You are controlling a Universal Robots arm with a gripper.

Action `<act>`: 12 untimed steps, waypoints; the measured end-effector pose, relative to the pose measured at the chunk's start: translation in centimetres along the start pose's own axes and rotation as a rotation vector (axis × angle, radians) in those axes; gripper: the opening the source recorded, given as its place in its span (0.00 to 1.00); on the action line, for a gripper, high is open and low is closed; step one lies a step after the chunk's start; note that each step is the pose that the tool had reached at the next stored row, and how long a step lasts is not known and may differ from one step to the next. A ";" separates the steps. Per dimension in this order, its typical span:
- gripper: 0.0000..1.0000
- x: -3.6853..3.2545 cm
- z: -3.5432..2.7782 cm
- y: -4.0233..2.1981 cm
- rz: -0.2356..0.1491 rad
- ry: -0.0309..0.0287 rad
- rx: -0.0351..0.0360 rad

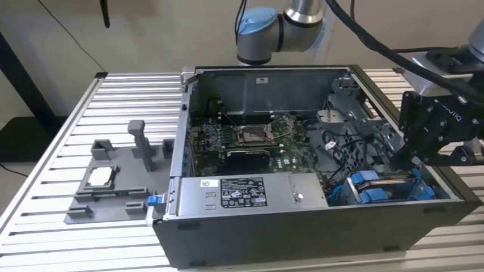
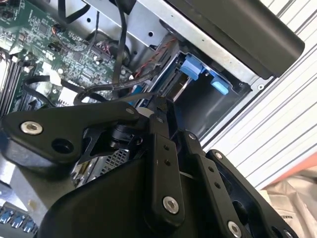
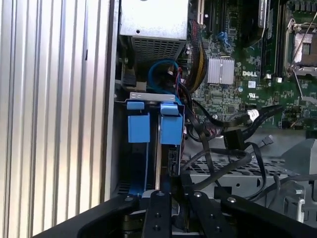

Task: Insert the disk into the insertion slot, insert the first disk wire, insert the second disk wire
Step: 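Insert the first disk wire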

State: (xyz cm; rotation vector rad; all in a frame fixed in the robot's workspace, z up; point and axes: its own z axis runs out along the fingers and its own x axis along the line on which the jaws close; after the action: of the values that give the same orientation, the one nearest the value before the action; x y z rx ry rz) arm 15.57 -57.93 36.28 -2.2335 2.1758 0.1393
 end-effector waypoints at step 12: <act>0.19 0.11 0.78 -0.50 0.020 -0.0152 0.0018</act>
State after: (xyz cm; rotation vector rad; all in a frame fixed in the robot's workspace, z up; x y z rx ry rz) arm 16.04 -57.96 35.47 -2.2031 2.1899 0.1541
